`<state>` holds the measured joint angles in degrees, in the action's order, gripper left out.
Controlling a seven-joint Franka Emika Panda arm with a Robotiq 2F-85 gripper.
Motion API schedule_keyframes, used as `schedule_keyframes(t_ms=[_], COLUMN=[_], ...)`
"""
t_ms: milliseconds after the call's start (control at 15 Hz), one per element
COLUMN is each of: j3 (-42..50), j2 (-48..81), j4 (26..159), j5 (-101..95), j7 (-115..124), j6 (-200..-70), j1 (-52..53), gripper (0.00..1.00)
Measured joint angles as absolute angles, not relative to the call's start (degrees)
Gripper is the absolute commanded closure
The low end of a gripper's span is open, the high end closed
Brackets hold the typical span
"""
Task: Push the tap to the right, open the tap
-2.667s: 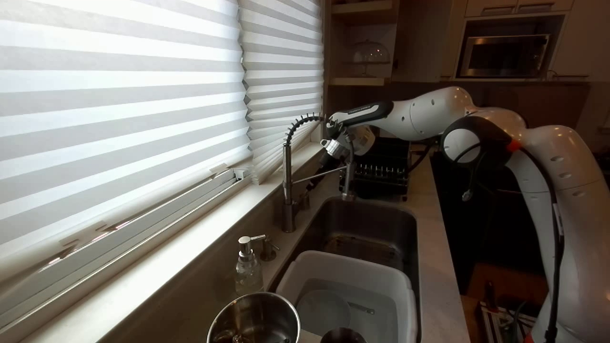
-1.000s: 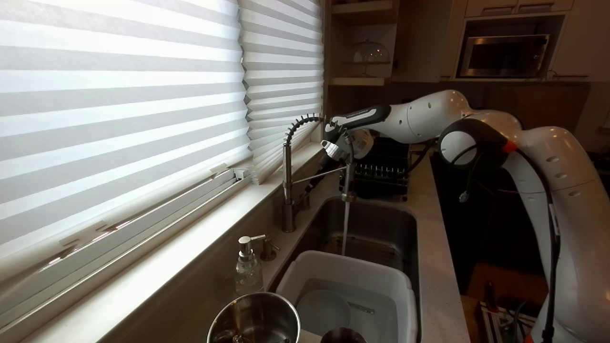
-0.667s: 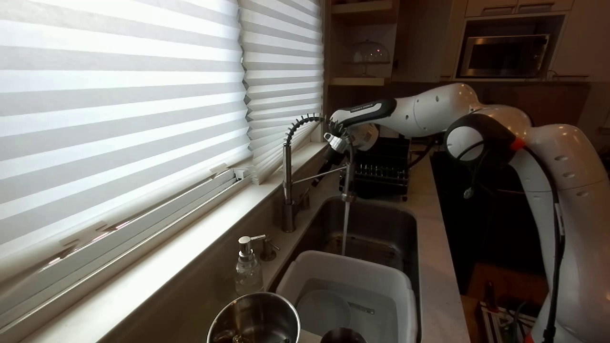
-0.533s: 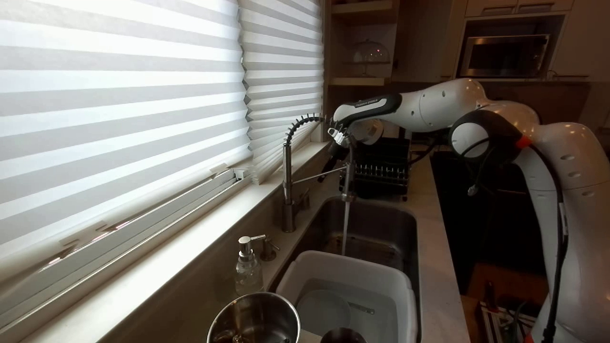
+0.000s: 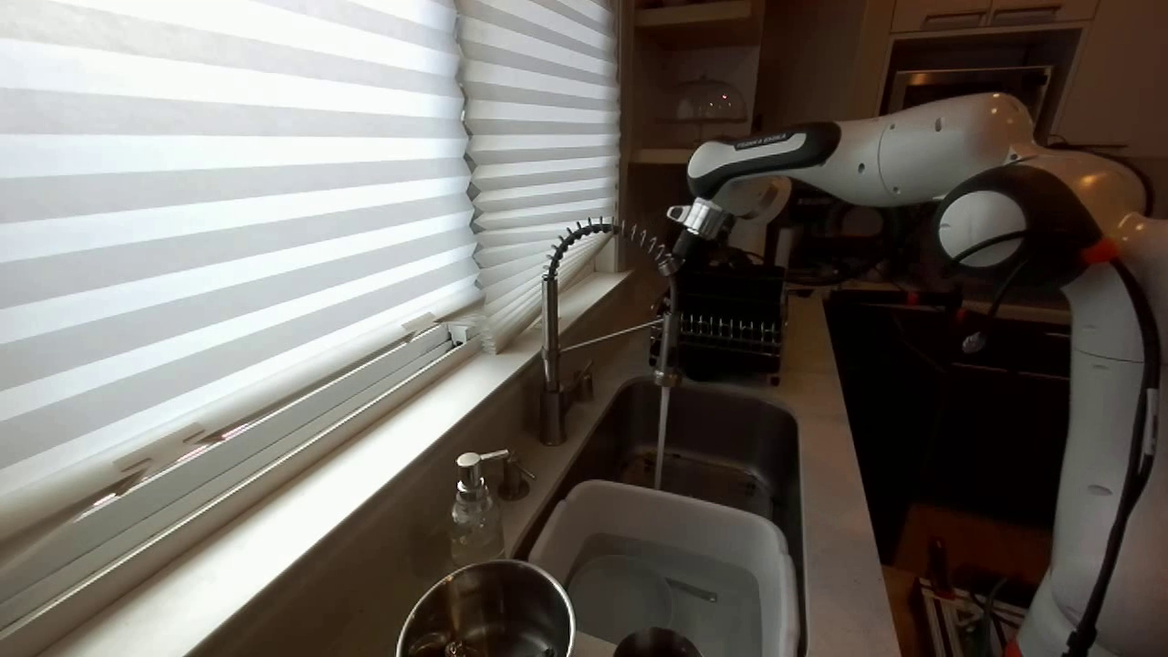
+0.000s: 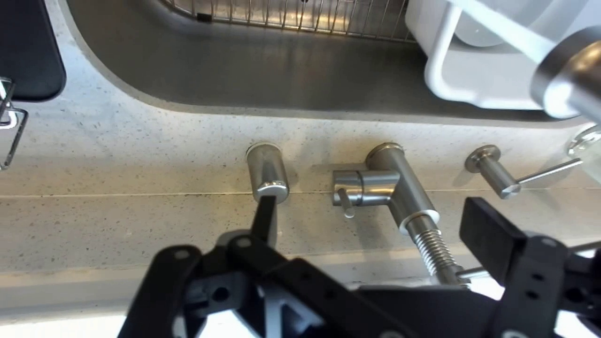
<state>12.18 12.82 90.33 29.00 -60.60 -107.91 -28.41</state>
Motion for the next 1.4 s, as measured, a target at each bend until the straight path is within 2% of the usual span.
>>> schedule_keyframes(t_ms=[733, 1400], j3=[18.0, 20.9], j2=[-7.5, -18.5], j4=[101.2, 108.5], j5=[20.7, 16.0], j7=[-55.5, -52.4], j6=[-94.2, -92.4], j1=[-25.7, -22.2], gripper=[0.0, 0.0])
